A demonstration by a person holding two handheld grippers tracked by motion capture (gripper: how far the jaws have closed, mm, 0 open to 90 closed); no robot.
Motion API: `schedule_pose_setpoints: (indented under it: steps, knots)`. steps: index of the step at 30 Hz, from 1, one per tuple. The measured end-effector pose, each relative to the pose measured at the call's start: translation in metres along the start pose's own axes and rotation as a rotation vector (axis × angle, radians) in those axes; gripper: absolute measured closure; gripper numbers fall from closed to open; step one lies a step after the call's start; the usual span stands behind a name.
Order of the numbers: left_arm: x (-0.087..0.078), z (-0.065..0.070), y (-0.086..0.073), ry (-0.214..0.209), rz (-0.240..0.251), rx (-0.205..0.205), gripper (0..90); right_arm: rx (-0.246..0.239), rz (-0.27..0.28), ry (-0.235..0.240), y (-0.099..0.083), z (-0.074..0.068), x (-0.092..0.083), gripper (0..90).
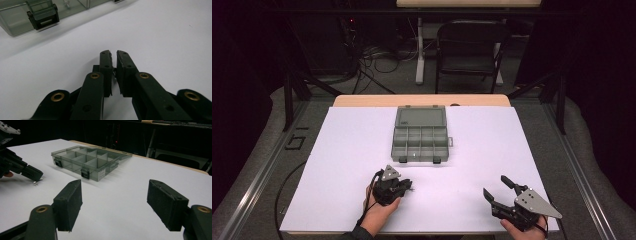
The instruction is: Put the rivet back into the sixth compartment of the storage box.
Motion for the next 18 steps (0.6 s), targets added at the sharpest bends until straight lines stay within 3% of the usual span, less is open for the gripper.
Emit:
schedule_pose_setpoints:
  steps: [7,18]
  knots:
    - [-0.005,0.0,0.004,0.002,0.021,0.003,83.2,0.0,0.0,0.0,0.0,0.0,0.0,28.1]
    - [-0.023,-0.003,0.013,-0.007,0.088,-0.039,83.2,0.001,-0.004,-0.001,0.0,0.0,0.0,28.1]
Point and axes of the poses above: each handheld gripper's, and its own axes: x roughly forward along the jaws, y roughly out of its top, z roughly to its right, the point moved 8 cm from there along x, roughly forward along the jaws
